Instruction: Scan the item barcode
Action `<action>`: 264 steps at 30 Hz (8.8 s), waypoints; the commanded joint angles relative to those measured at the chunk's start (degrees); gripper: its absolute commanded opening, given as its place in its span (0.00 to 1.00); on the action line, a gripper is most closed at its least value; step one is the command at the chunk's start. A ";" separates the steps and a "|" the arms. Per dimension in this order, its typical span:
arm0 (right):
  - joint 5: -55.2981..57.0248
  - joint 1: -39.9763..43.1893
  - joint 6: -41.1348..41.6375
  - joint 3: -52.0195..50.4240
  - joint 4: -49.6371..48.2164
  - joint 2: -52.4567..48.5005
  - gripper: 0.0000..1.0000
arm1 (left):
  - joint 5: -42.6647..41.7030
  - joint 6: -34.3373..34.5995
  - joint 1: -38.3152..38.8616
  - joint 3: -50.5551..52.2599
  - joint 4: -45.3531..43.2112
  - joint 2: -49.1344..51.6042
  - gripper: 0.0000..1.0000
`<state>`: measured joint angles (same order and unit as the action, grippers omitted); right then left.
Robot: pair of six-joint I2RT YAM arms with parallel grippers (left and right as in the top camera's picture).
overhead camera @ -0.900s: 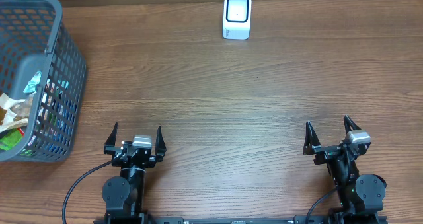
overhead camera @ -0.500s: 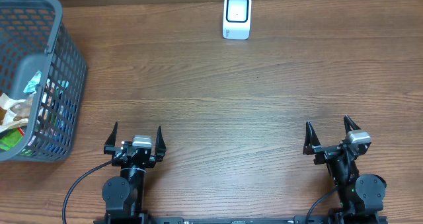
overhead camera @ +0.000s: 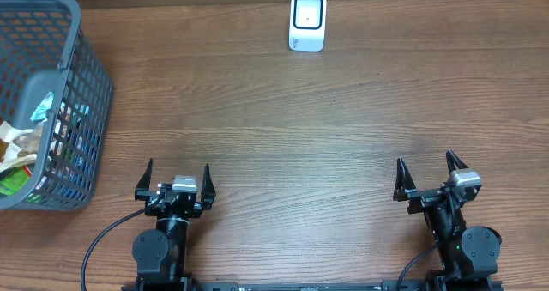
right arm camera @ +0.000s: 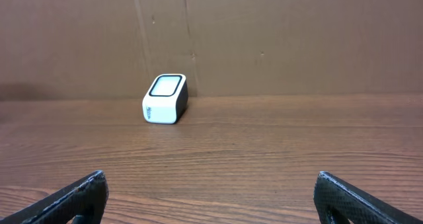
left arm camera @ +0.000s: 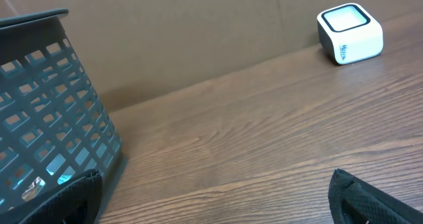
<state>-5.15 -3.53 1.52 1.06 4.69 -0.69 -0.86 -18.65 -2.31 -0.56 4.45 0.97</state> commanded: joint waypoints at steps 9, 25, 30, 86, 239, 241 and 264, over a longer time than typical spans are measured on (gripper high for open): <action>-0.22 -0.31 0.37 -0.59 -0.28 0.44 1.00 | -0.85 -1.07 -0.26 0.28 -0.09 -0.48 1.00; -0.22 -0.31 0.37 -0.59 -0.28 0.44 1.00 | -0.85 -1.07 -0.26 0.28 -0.09 -0.48 1.00; -0.22 -0.31 0.37 -0.59 -0.28 0.44 1.00 | -0.85 -1.07 -0.26 0.28 -0.09 -0.48 1.00; -10.78 -0.13 -10.82 45.38 22.84 -37.05 1.00 | -14.36 0.72 -0.31 -53.16 21.51 44.37 1.00; -28.41 -0.15 -8.83 90.40 65.96 -80.89 1.00 | -9.88 32.48 -25.49 -129.50 73.55 95.32 0.04; -28.41 -0.15 -8.83 90.40 65.94 -80.89 1.00 | -10.10 28.94 -20.87 -129.20 76.72 95.41 0.04; -27.98 -0.15 -9.07 90.40 65.24 -80.89 1.00 | -8.96 22.08 3.63 -90.55 70.55 111.40 0.60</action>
<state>-32.97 -3.51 -7.53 90.02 70.22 -81.82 -7.79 4.86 1.10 -89.65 75.37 112.22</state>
